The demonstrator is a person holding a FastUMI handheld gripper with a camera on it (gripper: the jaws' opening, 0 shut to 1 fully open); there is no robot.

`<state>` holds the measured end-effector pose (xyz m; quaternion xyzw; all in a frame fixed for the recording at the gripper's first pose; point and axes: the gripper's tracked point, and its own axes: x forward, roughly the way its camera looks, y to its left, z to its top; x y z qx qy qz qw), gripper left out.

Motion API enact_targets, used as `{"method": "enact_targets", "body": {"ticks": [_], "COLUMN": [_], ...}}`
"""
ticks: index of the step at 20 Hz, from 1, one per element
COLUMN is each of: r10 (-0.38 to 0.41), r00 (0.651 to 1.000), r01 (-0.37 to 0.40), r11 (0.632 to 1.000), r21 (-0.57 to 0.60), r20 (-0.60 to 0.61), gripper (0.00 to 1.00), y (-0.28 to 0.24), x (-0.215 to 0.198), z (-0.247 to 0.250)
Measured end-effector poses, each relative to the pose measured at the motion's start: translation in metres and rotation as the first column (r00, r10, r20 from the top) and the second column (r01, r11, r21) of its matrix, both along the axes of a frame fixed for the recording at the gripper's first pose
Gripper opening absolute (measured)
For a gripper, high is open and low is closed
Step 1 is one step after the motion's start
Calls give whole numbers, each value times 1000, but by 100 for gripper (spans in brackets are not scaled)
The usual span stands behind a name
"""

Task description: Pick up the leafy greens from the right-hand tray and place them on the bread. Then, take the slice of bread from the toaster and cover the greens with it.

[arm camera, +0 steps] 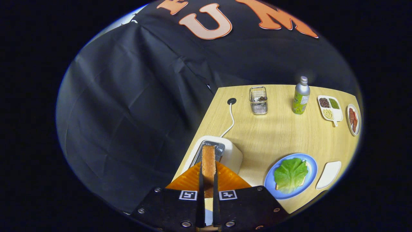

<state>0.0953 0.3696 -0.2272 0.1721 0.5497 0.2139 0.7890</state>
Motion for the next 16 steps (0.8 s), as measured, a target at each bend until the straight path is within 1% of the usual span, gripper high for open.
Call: {"method": "enact_targets", "body": {"ticks": [3, 9, 16], "r10": [-24, -49, -46], "r00": [1000, 999, 997], "r01": [24, 49, 47], "r11": [1000, 999, 999], "r21": [2, 9, 19], "r20": [11, -22, -64], "gripper": [10, 10, 10], "y": [-32, -86, -130], "x": [-3, -18, -32], "z": [-10, -50, -104]}}
